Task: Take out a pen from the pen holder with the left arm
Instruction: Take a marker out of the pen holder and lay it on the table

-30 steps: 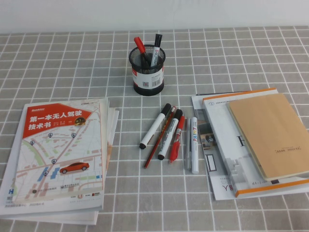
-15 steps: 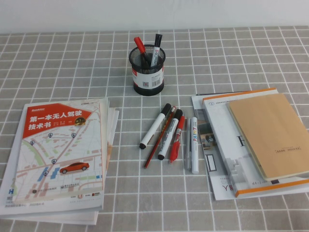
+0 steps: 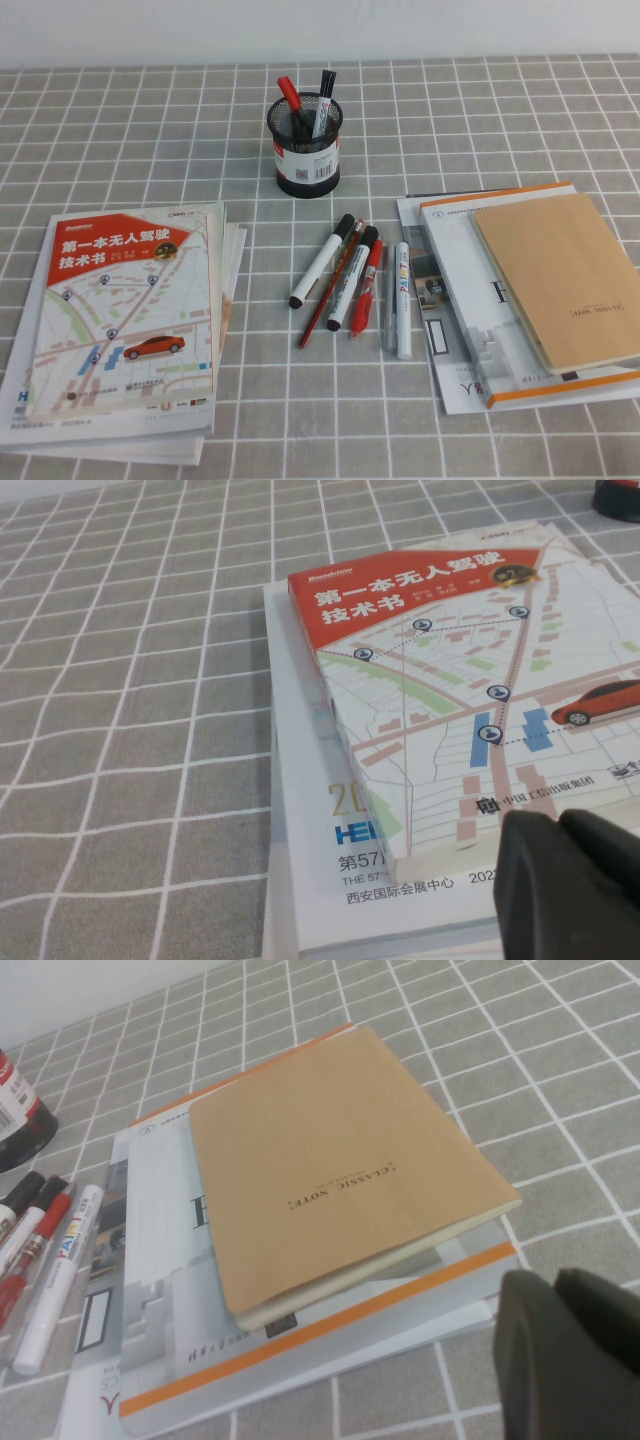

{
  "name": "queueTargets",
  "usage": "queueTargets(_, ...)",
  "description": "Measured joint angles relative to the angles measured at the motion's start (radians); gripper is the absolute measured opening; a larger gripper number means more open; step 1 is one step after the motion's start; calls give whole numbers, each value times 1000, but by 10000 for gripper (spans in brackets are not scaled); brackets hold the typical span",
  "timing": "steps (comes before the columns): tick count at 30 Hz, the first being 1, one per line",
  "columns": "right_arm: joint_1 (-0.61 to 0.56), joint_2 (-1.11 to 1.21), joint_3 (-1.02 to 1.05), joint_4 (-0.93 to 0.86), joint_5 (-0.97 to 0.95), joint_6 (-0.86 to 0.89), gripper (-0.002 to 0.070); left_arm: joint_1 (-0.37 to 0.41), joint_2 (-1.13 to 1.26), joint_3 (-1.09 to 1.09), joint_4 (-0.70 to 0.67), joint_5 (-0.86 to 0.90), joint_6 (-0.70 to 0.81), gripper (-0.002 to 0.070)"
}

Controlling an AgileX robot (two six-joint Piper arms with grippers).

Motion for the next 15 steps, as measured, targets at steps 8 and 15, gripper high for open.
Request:
queueTargets(8,0,0,0,0,0,0,-13,0,0,0,65,0,0,-2)
queueTargets(15,0,0,0,0,0,0,-13,0,0,0,135,-110,0,-2)
